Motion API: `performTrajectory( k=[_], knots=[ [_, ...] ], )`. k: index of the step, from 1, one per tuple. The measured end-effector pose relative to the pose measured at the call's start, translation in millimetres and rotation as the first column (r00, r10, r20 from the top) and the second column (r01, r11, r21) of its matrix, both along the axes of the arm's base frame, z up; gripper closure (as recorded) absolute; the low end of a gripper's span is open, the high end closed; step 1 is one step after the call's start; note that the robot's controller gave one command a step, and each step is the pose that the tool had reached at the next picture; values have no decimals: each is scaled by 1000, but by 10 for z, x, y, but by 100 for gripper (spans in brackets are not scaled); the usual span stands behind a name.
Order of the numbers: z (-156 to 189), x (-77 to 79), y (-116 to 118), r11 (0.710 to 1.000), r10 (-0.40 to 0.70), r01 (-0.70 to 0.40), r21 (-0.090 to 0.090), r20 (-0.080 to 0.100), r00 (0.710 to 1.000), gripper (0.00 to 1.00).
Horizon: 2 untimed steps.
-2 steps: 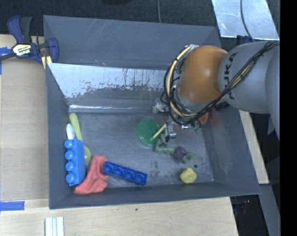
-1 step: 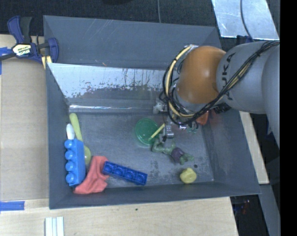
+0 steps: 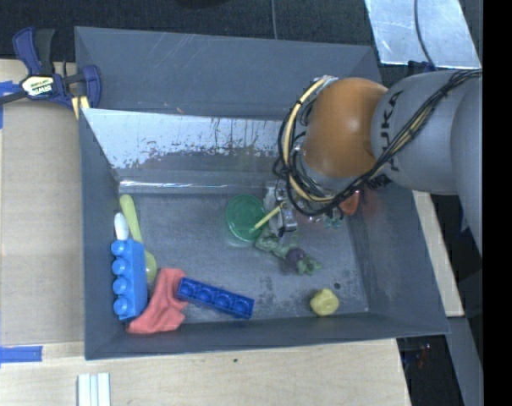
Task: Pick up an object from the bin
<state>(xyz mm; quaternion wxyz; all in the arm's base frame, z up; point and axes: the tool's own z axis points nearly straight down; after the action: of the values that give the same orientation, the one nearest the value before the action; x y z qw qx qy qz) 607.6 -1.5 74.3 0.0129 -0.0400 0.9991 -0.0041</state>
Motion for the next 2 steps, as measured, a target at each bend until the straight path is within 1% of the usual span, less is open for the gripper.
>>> performTrajectory(
  k=[1,2],
  knots=[
    [1,0,0,1000,0,0,0,0,1000,100],
    [287,-90,-106,1000,19,-19,0,4,1000,100]
  ],
)
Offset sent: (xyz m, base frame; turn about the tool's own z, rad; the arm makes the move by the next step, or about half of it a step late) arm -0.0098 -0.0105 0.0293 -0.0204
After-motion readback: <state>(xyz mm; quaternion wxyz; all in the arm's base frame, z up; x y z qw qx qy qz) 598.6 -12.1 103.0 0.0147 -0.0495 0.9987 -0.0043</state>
